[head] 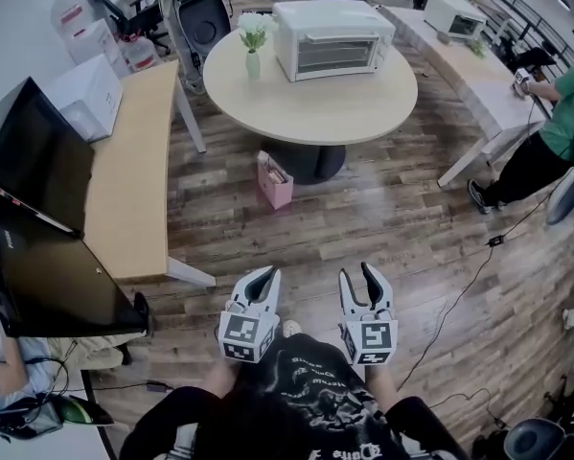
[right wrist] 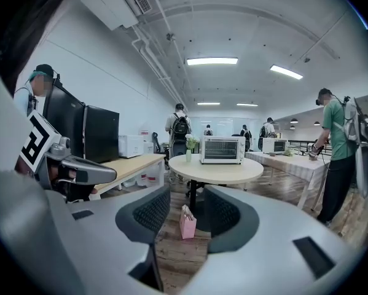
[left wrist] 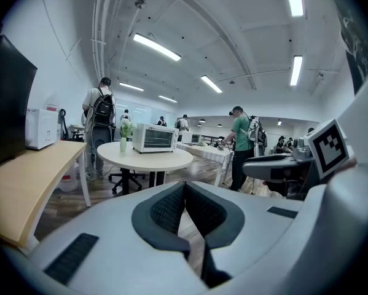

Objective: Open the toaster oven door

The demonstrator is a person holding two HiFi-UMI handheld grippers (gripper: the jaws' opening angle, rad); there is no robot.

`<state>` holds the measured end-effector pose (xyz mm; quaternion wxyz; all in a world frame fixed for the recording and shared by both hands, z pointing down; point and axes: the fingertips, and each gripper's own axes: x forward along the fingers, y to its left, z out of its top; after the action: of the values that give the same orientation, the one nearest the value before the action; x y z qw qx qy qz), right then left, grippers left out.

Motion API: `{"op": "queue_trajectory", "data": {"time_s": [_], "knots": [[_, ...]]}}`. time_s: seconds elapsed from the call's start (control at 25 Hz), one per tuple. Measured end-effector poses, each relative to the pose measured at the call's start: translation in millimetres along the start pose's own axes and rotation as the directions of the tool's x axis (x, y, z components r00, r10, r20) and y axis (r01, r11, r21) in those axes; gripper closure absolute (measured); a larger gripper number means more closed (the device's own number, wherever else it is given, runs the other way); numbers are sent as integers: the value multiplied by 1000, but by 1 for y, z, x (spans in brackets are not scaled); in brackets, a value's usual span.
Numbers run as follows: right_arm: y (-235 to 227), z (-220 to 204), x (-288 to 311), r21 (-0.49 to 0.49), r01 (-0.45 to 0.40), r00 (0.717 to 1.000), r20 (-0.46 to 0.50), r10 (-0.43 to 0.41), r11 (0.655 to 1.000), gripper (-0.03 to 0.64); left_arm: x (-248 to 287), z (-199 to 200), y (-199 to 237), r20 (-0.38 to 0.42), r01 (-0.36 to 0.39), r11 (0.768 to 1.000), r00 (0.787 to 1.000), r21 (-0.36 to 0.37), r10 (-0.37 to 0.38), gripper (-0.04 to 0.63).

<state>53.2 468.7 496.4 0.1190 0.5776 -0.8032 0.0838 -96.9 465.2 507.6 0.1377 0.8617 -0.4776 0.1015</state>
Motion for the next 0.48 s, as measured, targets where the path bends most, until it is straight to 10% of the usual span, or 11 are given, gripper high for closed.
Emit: {"op": "queue_trajectory", "data": {"time_s": [0.48], "knots": [[-17,3,8,9,-11,1000,9,11,1000,384,10,5,-4,14,-8,1000,1000,13,8,575]]}}
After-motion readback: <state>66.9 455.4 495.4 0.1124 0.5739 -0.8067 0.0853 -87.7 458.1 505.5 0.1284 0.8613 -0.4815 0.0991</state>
